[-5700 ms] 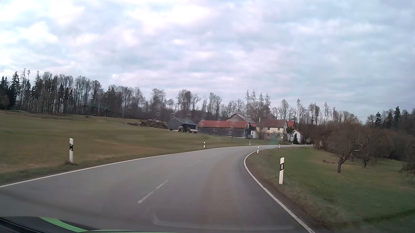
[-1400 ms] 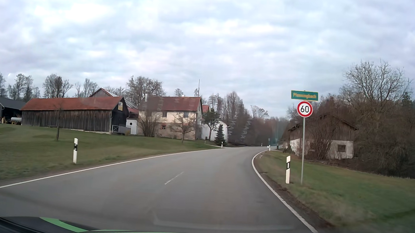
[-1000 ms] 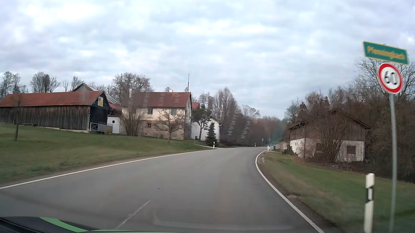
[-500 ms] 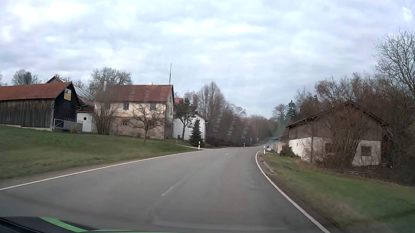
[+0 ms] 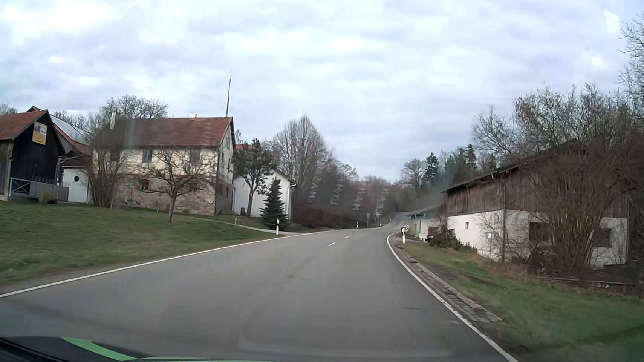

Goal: Follow the waypoints while adhering to traffic rules and regulations

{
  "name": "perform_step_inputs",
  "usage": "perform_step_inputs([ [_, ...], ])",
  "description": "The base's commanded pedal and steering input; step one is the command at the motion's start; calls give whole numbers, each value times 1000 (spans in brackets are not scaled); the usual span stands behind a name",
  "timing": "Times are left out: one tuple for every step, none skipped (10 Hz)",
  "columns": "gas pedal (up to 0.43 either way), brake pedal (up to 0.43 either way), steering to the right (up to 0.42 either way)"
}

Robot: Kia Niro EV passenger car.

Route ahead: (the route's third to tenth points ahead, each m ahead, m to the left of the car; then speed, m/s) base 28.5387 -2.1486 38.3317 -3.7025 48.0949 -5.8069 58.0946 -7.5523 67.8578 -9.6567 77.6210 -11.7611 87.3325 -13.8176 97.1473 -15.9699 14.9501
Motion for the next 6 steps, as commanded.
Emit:
perform_step_inputs([
  [87,0,41],
  [98,0,43],
  [110,0,44],
  [118,0,44],
  [118,0,44],
  [130,0,44],
])
